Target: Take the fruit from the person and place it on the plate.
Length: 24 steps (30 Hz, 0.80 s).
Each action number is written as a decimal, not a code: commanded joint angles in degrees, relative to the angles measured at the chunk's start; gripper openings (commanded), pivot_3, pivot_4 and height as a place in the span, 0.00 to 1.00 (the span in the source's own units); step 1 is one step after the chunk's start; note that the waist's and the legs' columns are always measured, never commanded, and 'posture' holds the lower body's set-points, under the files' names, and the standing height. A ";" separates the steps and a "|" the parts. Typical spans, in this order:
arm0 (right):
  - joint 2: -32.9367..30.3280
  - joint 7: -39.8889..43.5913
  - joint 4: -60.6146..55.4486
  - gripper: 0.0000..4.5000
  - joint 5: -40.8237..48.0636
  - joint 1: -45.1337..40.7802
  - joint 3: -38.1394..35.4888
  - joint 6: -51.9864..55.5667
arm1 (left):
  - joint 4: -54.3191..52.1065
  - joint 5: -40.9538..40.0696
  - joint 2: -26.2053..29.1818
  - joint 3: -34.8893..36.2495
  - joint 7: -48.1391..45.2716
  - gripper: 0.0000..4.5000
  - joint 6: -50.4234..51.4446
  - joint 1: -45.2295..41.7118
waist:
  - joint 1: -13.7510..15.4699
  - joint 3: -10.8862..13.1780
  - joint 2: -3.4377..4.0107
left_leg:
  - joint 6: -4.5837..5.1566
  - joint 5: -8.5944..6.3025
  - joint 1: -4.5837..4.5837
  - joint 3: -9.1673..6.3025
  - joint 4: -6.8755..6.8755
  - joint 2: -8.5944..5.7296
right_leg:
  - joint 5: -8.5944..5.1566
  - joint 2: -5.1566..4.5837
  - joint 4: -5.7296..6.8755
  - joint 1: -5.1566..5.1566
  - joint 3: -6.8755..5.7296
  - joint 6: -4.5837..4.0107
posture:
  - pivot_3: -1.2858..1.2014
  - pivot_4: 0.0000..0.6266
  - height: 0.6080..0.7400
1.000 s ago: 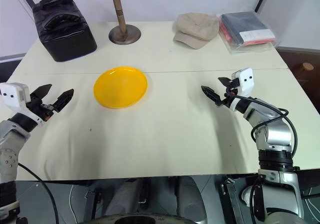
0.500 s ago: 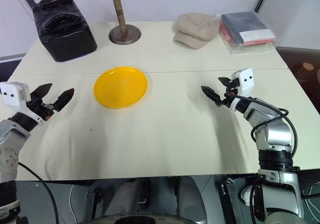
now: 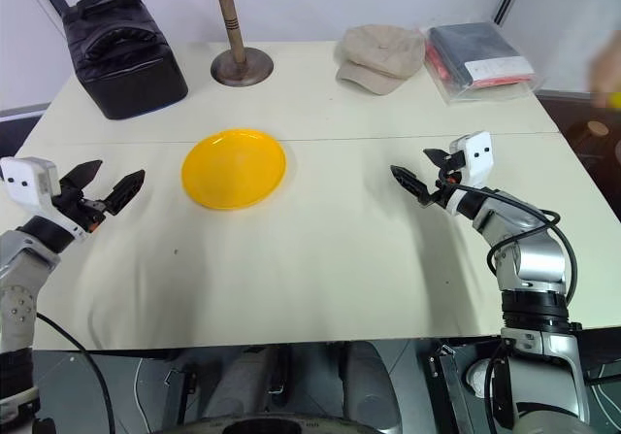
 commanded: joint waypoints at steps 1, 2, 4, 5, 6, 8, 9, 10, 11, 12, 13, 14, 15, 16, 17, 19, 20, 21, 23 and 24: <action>-0.46 -0.10 -0.51 1.00 0.33 -1.10 -1.38 -1.22 | -1.38 0.05 0.93 0.70 0.04 0.99 -0.76 -0.57 | 0.00 0.00 0.00 | 0.00 0.00 0.00 0.00 0.00 0.00 | 0.00 0.00 0.00 0.00 0.00 0.00 | 0.52 0.24 1.00; -0.46 -0.12 -0.51 1.00 0.32 -1.10 -1.39 -1.23 | -1.37 0.04 0.94 0.69 0.03 0.99 -0.75 -0.59 | 0.00 0.00 0.00 | 0.00 0.00 0.00 0.00 0.00 0.00 | 0.00 0.00 0.00 0.00 0.00 0.00 | 0.52 0.24 1.00; -0.44 -0.14 -0.51 1.00 0.32 -1.10 -1.39 -1.25 | -1.31 0.05 0.97 0.64 0.00 0.99 -0.75 -0.69 | 0.00 0.00 0.00 | 0.00 0.00 0.00 0.00 0.00 0.00 | 0.00 0.00 0.00 0.00 0.00 0.00 | 0.52 0.24 1.00; -0.47 -0.10 -0.51 1.00 0.34 -1.04 -1.44 -1.27 | -1.36 0.06 0.96 0.57 0.01 0.99 -0.75 -0.75 | 0.00 0.00 0.00 | 0.00 0.00 0.00 0.00 0.00 0.00 | 0.00 0.00 0.00 0.00 0.00 0.00 | 0.52 0.24 1.00; -0.50 -0.06 -0.51 1.00 0.36 -1.00 -1.46 -1.29 | -1.38 0.07 0.96 0.51 0.01 0.99 -0.76 -0.82 | 0.00 0.00 0.00 | 0.00 0.00 0.00 0.00 0.00 0.00 | 0.00 0.00 0.00 0.00 0.00 0.00 | 0.52 0.24 1.00; -0.52 -0.03 -0.51 1.00 0.38 -0.97 -1.50 -1.31 | -1.33 0.12 0.99 0.40 -0.02 0.99 -0.80 -0.99 | 0.00 0.00 0.00 | 0.00 0.00 0.00 0.00 0.00 0.00 | 0.00 0.00 0.00 0.00 0.00 0.00 | 0.52 0.24 1.00; -0.51 -0.04 -0.57 1.00 0.38 -0.91 -1.50 -1.33 | -1.27 0.14 1.00 0.37 -0.07 0.99 -0.86 -1.06 | 0.00 0.00 0.00 | 0.00 0.00 0.00 0.00 0.00 0.00 | 0.00 0.00 0.00 0.00 0.00 0.00 | 0.52 0.24 1.00; -0.50 -0.05 -0.62 1.00 0.37 -0.87 -1.50 -1.33 | -1.22 0.16 1.01 0.33 -0.12 0.99 -0.90 -1.14 | 0.00 0.00 0.00 | 0.00 0.00 0.00 0.00 0.00 0.00 | 0.00 0.00 0.00 0.00 0.00 0.00 | 0.52 0.24 1.00; -0.50 -0.04 -0.68 1.00 0.38 -0.83 -1.49 -1.32 | -1.15 0.19 1.03 0.25 -0.18 0.99 -0.94 -1.27 | 0.00 0.00 0.00 | 0.00 0.00 0.00 0.00 0.00 0.00 | 0.00 0.00 -0.01 0.00 0.00 0.00 | 0.52 0.24 1.00; -0.53 -0.03 -0.85 1.00 0.43 -0.74 -1.51 -1.23 | -1.13 0.15 1.05 0.14 -0.30 0.99 -0.97 -1.48 | -0.01 0.00 0.00 | 0.00 0.00 0.00 0.00 0.00 0.00 | 0.00 0.00 -0.01 0.00 0.00 0.00 | 0.52 0.24 1.00; -0.60 -0.01 -1.04 1.00 0.47 -0.67 -1.54 -1.11 | -1.11 -0.03 1.09 -0.01 -0.50 0.99 -0.93 -1.91 | 0.00 0.00 0.00 | 0.00 0.00 0.00 0.00 -0.01 0.00 | 0.00 0.00 -0.01 0.00 0.00 0.00 | 0.52 0.24 1.00; -0.72 0.00 -1.32 1.00 0.58 -0.57 -1.63 -0.91 | -1.23 -0.53 1.15 -0.23 -0.96 0.99 -0.84 -2.61 | -0.01 0.00 0.00 | 0.00 0.00 0.00 0.00 -0.01 0.00 | 0.00 0.00 -0.01 0.00 0.00 0.00 | 0.52 0.24 1.00; -0.85 0.01 -1.72 1.00 0.71 -0.42 -1.73 -0.66 | -1.84 -1.93 1.20 -0.45 -2.12 0.99 -0.32 -3.36 | 0.03 0.00 0.00 | 0.00 0.00 -0.01 0.00 -0.01 0.00 | 0.00 0.00 -0.01 -0.01 0.00 0.00 | 0.52 0.24 1.00; -1.02 0.03 -2.08 1.00 0.82 -0.23 -1.86 -0.43 | -3.73 -4.75 1.29 -0.93 -4.15 0.99 1.02 -4.12 | 0.12 0.00 0.00 | 0.00 0.00 -0.01 0.00 0.00 0.00 | 0.00 0.00 -0.01 -0.01 0.00 0.00 | 0.52 0.24 1.00; -1.15 0.03 -2.33 1.00 0.87 -0.07 -1.95 -0.28 | -5.64 -7.64 1.46 -1.37 -6.01 0.99 2.66 -4.65 | 0.14 0.00 0.00 | 0.00 0.00 -0.01 0.00 0.00 0.00 | 0.00 -0.01 -0.01 0.00 -0.01 0.00 | 0.52 0.24 1.00; -1.39 0.03 -2.66 1.00 0.89 0.22 -2.11 -0.08 | -10.34 -15.36 3.19 -2.70 -10.16 0.99 8.45 -5.37 | 0.13 0.01 -0.01 | 0.00 0.00 -0.07 0.00 0.01 0.00 | 0.00 -0.02 -0.04 -0.01 -0.01 0.00 | 0.52 0.24 1.00; -1.49 0.00 -2.83 1.00 0.94 0.34 -2.20 0.03 | -11.90 -19.44 4.22 -3.06 -11.55 0.99 11.49 -6.05 | 0.07 0.01 -0.01 | 0.00 0.00 -0.07 0.01 0.01 -0.01 | 0.00 -0.05 -0.09 -0.01 0.00 0.00 | 0.52 0.24 1.00; -1.58 -0.06 -3.03 1.00 0.97 0.47 -2.29 0.12 | -12.79 -22.16 5.23 -3.34 -12.67 0.99 13.65 -6.74 | 0.00 0.01 -0.01 | 0.00 0.00 -0.08 0.01 0.01 -0.02 | 0.00 -0.05 -0.09 -0.01 0.00 0.00 | 0.52 0.24 1.00; -1.82 -0.20 -3.56 1.00 1.10 0.81 -2.58 0.43 | -12.30 -23.85 7.08 -4.24 -14.22 0.99 15.71 -8.30 | -0.04 0.02 0.02 | 0.00 0.00 -0.07 0.01 -0.01 -0.01 | 0.00 -0.04 -0.10 -0.01 0.00 0.00 | 0.52 0.24 1.00; -1.91 -0.28 -3.90 1.00 1.19 1.04 -2.72 0.63 | -11.57 -23.57 7.62 -4.63 -14.52 0.99 15.92 -8.98 | -0.09 0.02 0.03 | 0.00 0.00 -0.06 0.00 -0.01 -0.01 | 0.00 -0.01 -0.09 -0.02 -0.01 0.00 | 0.52 0.24 1.00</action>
